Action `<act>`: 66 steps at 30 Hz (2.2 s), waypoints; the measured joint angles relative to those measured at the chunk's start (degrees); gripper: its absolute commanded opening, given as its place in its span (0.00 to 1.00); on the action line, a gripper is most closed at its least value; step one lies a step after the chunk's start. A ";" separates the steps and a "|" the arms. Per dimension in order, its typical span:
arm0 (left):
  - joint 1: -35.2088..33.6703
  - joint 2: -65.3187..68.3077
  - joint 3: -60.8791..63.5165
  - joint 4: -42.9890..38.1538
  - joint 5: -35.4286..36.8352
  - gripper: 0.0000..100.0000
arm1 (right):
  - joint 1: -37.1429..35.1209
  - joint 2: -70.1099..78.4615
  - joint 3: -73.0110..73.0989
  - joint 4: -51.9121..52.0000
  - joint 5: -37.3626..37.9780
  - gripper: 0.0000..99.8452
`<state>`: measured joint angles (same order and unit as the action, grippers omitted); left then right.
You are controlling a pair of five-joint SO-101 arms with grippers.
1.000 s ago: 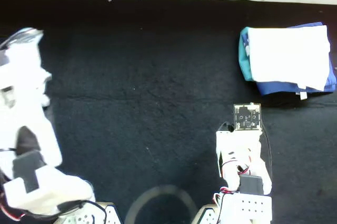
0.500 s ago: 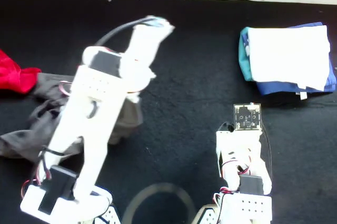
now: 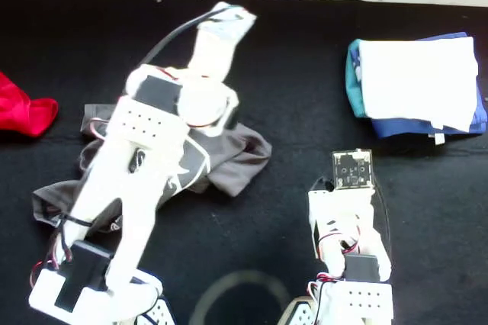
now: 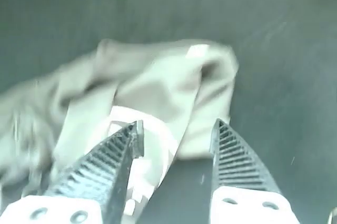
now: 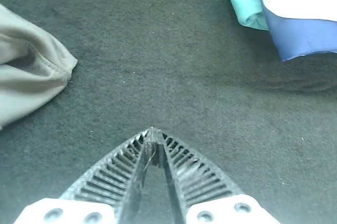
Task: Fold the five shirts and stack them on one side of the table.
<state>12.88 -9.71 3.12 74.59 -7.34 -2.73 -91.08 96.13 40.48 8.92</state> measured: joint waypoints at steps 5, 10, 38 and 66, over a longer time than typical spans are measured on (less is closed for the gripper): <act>-8.18 0.00 0.00 14.51 -3.08 0.22 | -0.26 0.00 0.00 0.00 0.00 0.01; -20.40 0.00 0.00 21.89 -10.29 0.22 | -0.26 0.00 0.00 0.00 0.00 0.01; -44.31 -0.62 35.34 -22.68 -18.46 0.22 | -1.32 0.00 0.00 0.00 2.02 0.01; -53.10 20.92 -3.52 -13.54 -13.19 0.22 | -21.19 0.00 -4.31 14.95 2.02 0.08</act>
<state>-40.22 11.21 -0.40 61.05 -20.53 -23.91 -91.08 91.82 55.43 10.95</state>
